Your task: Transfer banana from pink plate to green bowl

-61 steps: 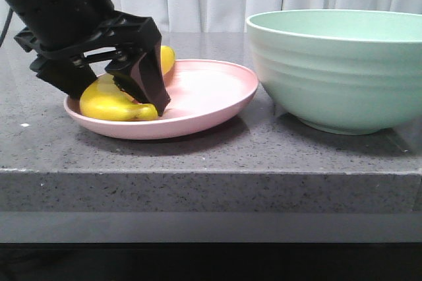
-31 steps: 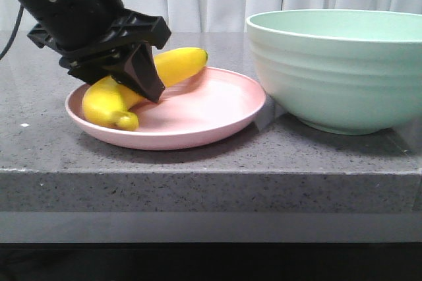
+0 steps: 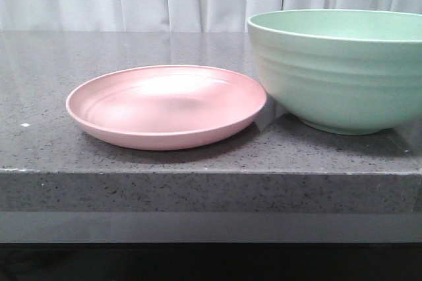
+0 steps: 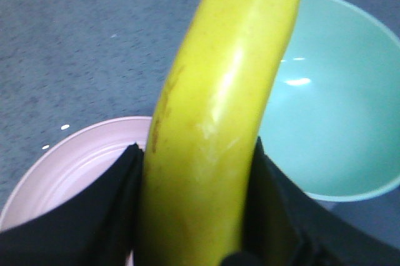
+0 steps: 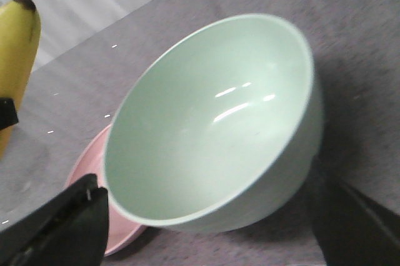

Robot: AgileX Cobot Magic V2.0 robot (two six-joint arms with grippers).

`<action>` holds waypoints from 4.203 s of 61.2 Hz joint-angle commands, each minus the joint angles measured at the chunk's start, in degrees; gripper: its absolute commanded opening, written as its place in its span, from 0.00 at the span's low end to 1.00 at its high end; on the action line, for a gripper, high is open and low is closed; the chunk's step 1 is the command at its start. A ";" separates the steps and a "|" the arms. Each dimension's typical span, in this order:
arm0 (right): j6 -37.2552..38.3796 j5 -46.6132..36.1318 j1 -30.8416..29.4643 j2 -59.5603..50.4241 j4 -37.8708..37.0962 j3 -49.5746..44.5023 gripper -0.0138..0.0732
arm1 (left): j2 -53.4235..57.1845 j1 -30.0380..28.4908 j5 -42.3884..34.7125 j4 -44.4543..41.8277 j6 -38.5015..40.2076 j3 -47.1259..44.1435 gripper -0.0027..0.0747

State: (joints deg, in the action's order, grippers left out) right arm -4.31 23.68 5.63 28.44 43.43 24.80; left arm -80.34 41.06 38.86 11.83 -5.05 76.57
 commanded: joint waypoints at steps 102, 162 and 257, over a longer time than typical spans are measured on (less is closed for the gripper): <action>-56.14 10.59 4.86 35.32 47.39 27.86 0.32 | 3.78 8.97 -1.67 -0.63 -0.04 2.14 0.81; -41.91 14.46 -0.05 49.17 9.71 38.94 0.65 | 3.78 8.97 -1.88 -0.73 -0.04 2.14 0.81; 0.46 2.57 -0.17 -18.10 -33.17 1.01 0.09 | 62.02 -24.85 -19.42 -15.20 12.28 -50.47 0.01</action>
State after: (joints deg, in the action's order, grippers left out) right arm -3.45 31.55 5.73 13.23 10.01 26.85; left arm -21.31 16.35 24.68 -3.25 6.80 26.70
